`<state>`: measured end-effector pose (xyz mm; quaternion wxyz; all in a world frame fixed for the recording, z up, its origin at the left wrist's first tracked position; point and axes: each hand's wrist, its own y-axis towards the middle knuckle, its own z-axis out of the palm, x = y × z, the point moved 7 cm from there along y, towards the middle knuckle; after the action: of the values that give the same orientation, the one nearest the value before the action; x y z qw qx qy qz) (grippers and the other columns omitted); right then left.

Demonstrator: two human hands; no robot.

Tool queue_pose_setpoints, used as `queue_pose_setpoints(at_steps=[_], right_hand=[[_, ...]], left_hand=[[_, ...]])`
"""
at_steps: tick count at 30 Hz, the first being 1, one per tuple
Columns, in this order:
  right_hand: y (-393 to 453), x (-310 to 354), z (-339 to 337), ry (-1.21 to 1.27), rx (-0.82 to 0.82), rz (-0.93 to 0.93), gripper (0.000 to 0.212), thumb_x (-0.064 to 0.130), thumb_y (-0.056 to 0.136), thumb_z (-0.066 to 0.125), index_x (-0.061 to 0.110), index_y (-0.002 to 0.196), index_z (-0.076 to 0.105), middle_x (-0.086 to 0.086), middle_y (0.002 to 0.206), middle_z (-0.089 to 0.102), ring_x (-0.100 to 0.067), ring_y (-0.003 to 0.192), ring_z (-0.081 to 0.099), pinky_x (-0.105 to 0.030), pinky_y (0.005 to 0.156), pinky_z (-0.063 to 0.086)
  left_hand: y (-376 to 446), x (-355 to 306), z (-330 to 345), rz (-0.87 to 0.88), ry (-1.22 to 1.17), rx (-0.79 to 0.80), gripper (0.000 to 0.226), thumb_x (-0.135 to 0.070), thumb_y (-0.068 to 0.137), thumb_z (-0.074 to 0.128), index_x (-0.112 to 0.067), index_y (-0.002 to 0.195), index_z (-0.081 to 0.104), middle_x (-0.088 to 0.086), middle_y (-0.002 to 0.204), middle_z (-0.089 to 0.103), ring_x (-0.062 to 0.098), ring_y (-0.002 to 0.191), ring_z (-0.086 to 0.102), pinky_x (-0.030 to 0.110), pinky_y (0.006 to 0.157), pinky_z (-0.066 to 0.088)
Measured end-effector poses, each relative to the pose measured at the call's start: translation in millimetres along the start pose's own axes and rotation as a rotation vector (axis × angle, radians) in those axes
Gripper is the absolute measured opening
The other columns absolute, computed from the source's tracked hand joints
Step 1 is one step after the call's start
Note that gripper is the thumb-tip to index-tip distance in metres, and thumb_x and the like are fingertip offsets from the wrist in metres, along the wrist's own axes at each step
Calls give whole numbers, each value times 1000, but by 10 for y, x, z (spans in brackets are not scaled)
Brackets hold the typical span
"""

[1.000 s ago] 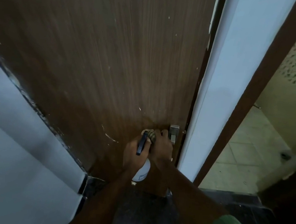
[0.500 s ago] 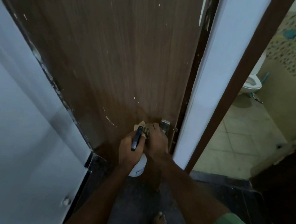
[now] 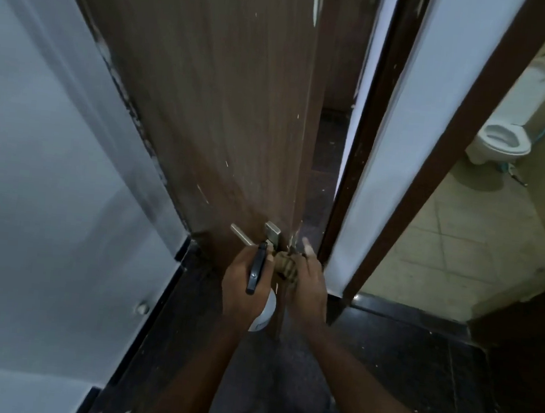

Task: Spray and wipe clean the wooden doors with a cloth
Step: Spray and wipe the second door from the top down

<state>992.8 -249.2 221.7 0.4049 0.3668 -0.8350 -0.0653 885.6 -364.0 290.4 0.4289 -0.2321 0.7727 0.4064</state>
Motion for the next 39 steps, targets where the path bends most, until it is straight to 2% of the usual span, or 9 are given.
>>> queue_pose_setpoints(at_steps=[4,8,11,13,15,20,27,33,39], right_hand=[[-84,280,17,207,85,-156,50,24,101,59,19,150,49,-7,154,50,-19,143,47,-29,117,41],[-201,216,152,155,211,-349,37,15,93,71,14,130,66,-9,131,63,-29,115,64,-46,90,55],[-212,262,188,242,267,-453,42,7,83,80,11,123,68,-6,128,66,-25,116,64,-36,100,53],[-181,275,170,329,318,-421,44,3,84,78,13,125,65,-3,133,64,-21,123,61,-25,107,46],[-100,194,166,401,366,-291,41,7,91,69,20,129,62,4,129,62,-16,117,60,-29,98,52],[29,106,562,363,554,-165,71,1,91,60,39,151,48,8,129,56,-12,107,57,-31,85,52],[183,789,1415,306,817,-355,36,10,85,68,22,119,63,5,117,57,-20,102,62,-31,73,50],[58,1183,1786,334,939,-577,30,43,95,61,33,123,64,14,125,59,-10,113,57,-30,84,53],[-50,1545,2071,228,888,-911,39,38,94,56,22,128,66,-2,130,64,-21,116,55,-32,78,52]], left_hand=[[-227,-27,-63,-90,73,-80,27,-38,103,61,-17,116,74,-9,107,76,9,102,73,38,90,59],[-446,-172,-169,-113,110,-199,15,-20,102,64,-25,113,72,-9,102,74,9,96,72,26,81,54],[-612,-207,-295,-146,138,-366,24,-20,100,63,-39,114,68,-5,102,74,13,94,72,29,83,55],[-761,-114,-380,-188,180,-452,14,-32,101,63,-34,114,70,2,95,74,24,84,73,45,77,60],[-898,-29,-467,-252,235,-554,25,-39,102,63,-18,111,72,10,91,73,34,79,72,56,74,58],[-1120,-354,-520,-242,399,-738,12,-19,100,63,-9,101,71,9,89,69,28,78,69,44,72,57],[-1054,-371,-594,-196,580,-695,16,-15,99,63,-6,107,75,0,104,74,16,97,72,42,80,58],[-899,-144,-732,-141,677,-737,30,-10,93,71,-3,122,74,7,128,73,29,122,68,55,97,54],[-763,173,-1016,-226,800,-775,35,-26,96,64,-15,129,70,4,137,71,24,127,67,60,101,49]])
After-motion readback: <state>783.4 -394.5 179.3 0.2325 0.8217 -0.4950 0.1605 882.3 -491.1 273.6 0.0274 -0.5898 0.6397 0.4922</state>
